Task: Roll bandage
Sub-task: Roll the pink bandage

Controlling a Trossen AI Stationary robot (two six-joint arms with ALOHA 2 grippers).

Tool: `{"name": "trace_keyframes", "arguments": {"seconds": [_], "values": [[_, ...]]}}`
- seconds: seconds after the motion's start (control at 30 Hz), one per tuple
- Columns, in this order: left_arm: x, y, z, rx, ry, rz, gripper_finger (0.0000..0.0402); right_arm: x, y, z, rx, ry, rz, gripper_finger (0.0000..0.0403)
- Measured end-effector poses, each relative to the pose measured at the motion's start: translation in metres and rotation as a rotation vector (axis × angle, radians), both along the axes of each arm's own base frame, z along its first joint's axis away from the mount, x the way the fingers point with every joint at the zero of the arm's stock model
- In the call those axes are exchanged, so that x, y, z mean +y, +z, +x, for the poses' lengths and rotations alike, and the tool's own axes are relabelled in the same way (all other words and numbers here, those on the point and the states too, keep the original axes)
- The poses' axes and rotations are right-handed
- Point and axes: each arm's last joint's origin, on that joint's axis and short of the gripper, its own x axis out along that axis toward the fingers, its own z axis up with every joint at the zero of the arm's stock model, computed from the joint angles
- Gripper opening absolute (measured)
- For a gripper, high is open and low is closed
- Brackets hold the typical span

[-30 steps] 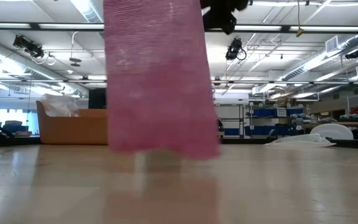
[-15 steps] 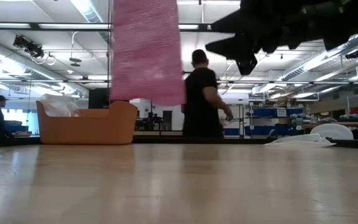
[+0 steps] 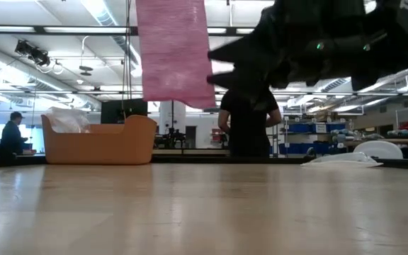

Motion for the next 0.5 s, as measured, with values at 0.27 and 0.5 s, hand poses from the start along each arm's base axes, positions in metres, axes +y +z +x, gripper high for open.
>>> {"name": "trace_keyframes", "arguments": {"seconds": [0.27,0.5], "values": [[0.001,0.000,0.001,-0.002,-0.018,0.008,0.0001,-0.019,-0.016,0.018,0.038,-0.073,-0.002,0.0263],[0.001,0.000,0.001,0.000,-0.017,0.015,0.0001,-0.016,-0.006,0.014,0.038,-0.013,0.005,0.0262]]}}
